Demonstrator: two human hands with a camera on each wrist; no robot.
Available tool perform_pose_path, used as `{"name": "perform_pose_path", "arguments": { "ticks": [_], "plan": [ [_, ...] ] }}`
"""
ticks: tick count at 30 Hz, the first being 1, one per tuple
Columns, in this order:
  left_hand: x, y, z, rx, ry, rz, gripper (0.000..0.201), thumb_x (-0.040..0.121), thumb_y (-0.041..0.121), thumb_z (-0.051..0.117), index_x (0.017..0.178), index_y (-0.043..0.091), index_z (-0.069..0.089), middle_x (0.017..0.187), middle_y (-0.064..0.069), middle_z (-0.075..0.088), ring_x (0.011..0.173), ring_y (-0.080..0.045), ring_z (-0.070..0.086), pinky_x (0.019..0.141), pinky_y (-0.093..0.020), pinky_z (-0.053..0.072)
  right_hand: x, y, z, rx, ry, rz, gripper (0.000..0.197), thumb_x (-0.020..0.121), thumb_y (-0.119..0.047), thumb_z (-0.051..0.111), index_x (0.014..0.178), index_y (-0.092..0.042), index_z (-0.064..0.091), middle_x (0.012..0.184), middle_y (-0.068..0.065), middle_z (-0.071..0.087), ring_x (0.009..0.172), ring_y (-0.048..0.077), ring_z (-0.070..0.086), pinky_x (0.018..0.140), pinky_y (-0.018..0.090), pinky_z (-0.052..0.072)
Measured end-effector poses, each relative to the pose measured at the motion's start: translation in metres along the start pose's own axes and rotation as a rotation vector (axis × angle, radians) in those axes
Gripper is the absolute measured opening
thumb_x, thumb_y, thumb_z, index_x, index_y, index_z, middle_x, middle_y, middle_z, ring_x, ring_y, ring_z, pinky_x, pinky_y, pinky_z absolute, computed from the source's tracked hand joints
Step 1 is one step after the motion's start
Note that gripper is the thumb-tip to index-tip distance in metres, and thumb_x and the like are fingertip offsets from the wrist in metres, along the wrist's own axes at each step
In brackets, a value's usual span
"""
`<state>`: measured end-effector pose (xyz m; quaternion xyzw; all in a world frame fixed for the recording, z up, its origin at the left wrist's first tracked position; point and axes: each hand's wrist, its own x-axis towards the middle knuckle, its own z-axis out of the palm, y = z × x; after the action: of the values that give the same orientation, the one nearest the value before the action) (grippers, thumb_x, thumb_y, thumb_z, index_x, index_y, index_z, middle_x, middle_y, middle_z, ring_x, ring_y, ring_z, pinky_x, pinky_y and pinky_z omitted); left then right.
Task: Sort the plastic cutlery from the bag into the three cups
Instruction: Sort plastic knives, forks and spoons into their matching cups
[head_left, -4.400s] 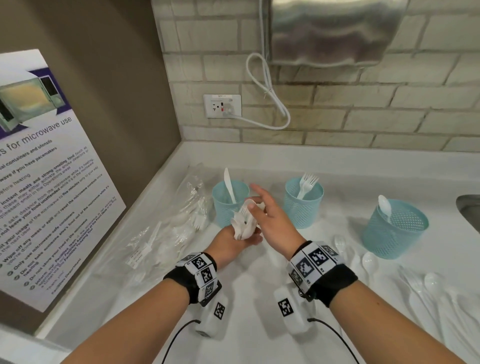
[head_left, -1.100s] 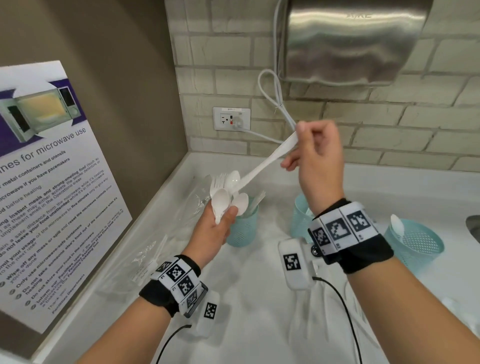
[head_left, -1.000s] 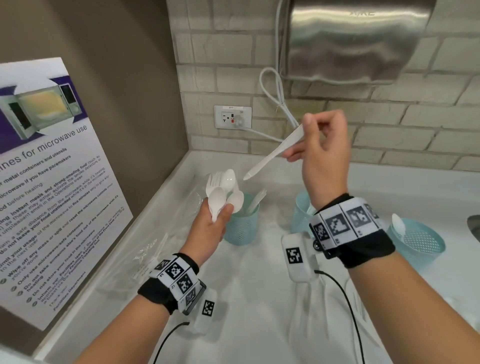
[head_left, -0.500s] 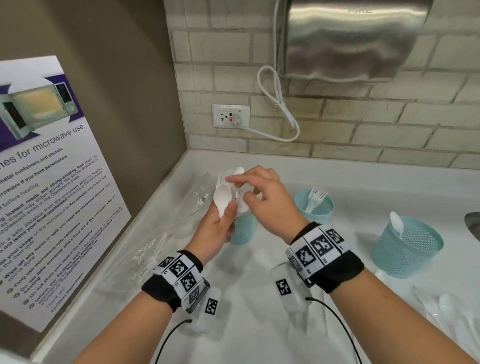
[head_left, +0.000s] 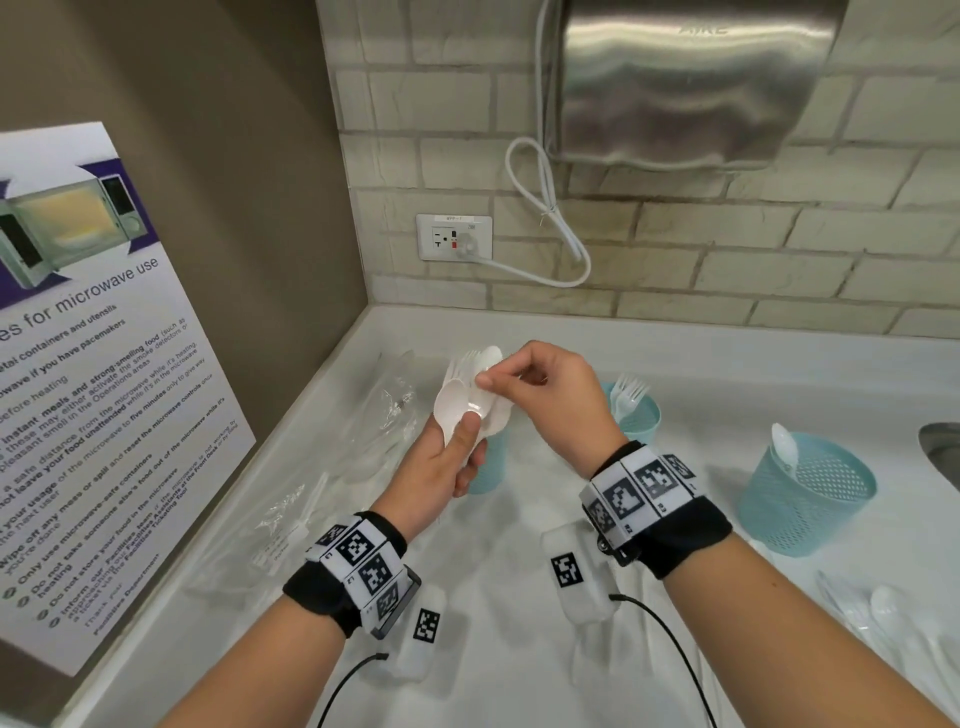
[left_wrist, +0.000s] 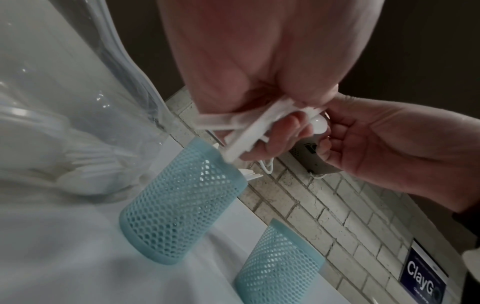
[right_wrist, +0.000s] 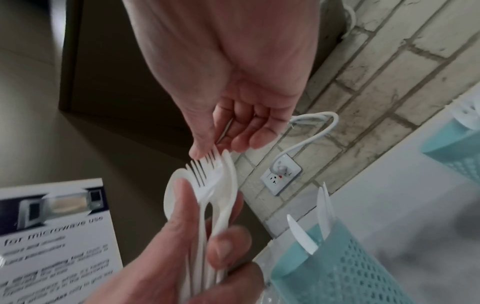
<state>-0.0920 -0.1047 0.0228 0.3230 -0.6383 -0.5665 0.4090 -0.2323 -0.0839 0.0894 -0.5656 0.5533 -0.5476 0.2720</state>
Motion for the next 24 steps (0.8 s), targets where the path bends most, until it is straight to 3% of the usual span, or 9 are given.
{"name": "perform_pose_path", "arguments": {
  "ticks": [4,7,9,11,15,18,20,22,24],
  "plan": [
    [0.004,-0.002,-0.001,0.020,0.036,0.000,0.045,0.090,0.046,0.043,0.121,0.013,0.045,0.070,0.001,0.041,0.050,-0.006,0.032,0.045,-0.018,0.028,0.006,-0.003,-0.010,0.090,0.112,-0.059,0.012,0.079,-0.021,0.074,0.078,-0.020,0.063,0.076,-0.006,0.064,0.065,0.004,0.053,0.065,0.019,0.045],
    [0.008,-0.004,0.000,0.056,0.045,0.007,0.046,0.092,0.049,0.044,0.120,0.013,0.045,0.068,0.004,0.041,0.052,-0.006,0.034,0.046,-0.017,0.030,0.006,0.003,-0.010,0.072,0.052,-0.015,0.020,0.077,-0.020,0.075,0.088,-0.027,0.059,0.085,-0.002,0.062,0.071,0.015,0.055,0.072,0.033,0.050],
    [0.007,-0.003,0.002,0.085,0.048,0.018,0.044,0.090,0.051,0.042,0.118,0.017,0.045,0.069,0.005,0.041,0.053,-0.005,0.034,0.048,-0.017,0.031,0.005,0.009,-0.007,0.047,0.030,0.042,0.017,0.078,-0.017,0.074,0.083,-0.023,0.059,0.082,0.001,0.062,0.070,0.016,0.057,0.074,0.038,0.052],
    [0.005,-0.003,0.003,0.125,0.050,0.022,0.041,0.088,0.053,0.040,0.115,0.023,0.044,0.070,0.007,0.042,0.054,-0.004,0.036,0.051,-0.017,0.032,0.003,0.009,-0.009,0.084,0.103,0.044,0.017,0.084,-0.014,0.068,0.077,-0.020,0.054,0.077,0.004,0.061,0.070,0.018,0.057,0.070,0.038,0.051],
    [0.002,-0.005,0.002,0.252,0.064,0.011,0.034,0.094,0.047,0.039,0.119,0.025,0.042,0.076,0.011,0.046,0.060,-0.002,0.042,0.060,-0.018,0.037,0.005,-0.011,-0.025,0.306,0.287,-0.047,0.013,0.098,-0.015,0.046,0.087,-0.022,0.042,0.080,0.004,0.065,0.076,0.020,0.066,0.070,0.029,0.056],
    [0.003,-0.008,0.002,0.289,0.056,0.038,0.029,0.097,0.040,0.041,0.120,0.022,0.044,0.081,0.017,0.050,0.065,0.004,0.048,0.066,-0.021,0.038,0.006,-0.026,-0.035,0.337,0.257,-0.182,0.008,0.100,-0.018,0.042,0.094,-0.023,0.042,0.067,0.003,0.055,0.059,0.020,0.060,0.059,0.029,0.055],
    [0.004,-0.006,0.005,0.288,0.048,0.054,0.025,0.098,0.038,0.042,0.119,0.025,0.046,0.079,0.020,0.052,0.065,0.009,0.050,0.066,-0.018,0.038,0.005,-0.028,-0.037,0.243,0.188,-0.204,0.005,0.096,-0.022,0.050,0.100,-0.021,0.047,0.068,-0.006,0.050,0.055,0.007,0.051,0.053,0.021,0.044],
    [0.004,-0.003,0.009,0.279,0.039,0.070,0.020,0.098,0.038,0.042,0.116,0.031,0.048,0.073,0.021,0.053,0.064,0.009,0.050,0.062,-0.015,0.038,0.004,-0.022,-0.036,0.124,0.091,-0.132,0.022,0.087,-0.021,0.064,0.107,-0.019,0.055,0.083,-0.011,0.055,0.070,0.000,0.054,0.062,0.014,0.045],
    [0.005,0.000,0.013,0.260,0.031,0.079,0.015,0.098,0.037,0.042,0.111,0.037,0.049,0.069,0.022,0.054,0.061,0.007,0.050,0.060,-0.014,0.039,0.004,-0.009,-0.038,-0.088,-0.004,-0.039,0.032,0.078,-0.019,0.070,0.109,-0.025,0.063,0.105,-0.006,0.055,0.096,0.005,0.057,0.088,0.021,0.049]
  ]
}}
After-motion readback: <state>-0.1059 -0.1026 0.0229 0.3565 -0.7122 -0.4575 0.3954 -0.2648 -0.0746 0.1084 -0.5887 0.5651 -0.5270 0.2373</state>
